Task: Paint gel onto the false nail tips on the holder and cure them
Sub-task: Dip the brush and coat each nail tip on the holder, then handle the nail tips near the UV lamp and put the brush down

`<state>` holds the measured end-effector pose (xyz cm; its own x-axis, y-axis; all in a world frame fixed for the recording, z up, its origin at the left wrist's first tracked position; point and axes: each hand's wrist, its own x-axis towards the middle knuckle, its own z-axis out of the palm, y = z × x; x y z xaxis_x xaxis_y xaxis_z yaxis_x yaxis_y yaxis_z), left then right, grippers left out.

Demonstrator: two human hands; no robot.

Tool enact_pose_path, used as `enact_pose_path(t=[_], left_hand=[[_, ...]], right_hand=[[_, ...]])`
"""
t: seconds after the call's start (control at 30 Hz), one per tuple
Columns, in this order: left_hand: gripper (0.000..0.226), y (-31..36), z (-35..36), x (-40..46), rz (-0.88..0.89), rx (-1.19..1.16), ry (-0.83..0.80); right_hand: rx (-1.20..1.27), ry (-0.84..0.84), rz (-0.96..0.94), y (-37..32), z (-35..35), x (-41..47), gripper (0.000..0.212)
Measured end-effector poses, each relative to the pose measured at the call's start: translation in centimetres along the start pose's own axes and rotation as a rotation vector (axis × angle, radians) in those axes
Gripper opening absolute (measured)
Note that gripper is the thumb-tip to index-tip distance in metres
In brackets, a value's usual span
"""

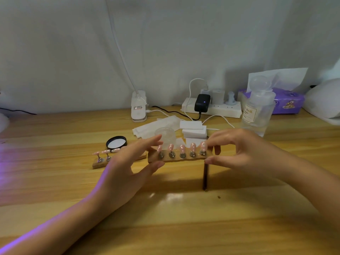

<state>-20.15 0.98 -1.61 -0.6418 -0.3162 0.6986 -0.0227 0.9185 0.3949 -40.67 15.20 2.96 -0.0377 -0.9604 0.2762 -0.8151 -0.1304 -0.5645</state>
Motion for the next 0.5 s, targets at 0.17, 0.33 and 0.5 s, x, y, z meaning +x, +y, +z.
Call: enact_pose_path(t=[0.17,0.33,0.5], left_hand=[[0.036,1.0,-0.9,1.3,0.036,-0.049,-0.086],[0.029,3.3,-0.4,2.9,0.088,-0.047,-0.144],[0.029,5.3,2.4,4.8,0.003,-0.152,-0.111]], right_hand=[[-0.023,-0.015,-0.013,0.1,-1.6,-0.5,0.028],[-0.050,-0.119,0.119,0.6,-3.6,-2.5,0.047],[-0.210,0.022,0.337,2.8,-8.9,-5.6,0.019]])
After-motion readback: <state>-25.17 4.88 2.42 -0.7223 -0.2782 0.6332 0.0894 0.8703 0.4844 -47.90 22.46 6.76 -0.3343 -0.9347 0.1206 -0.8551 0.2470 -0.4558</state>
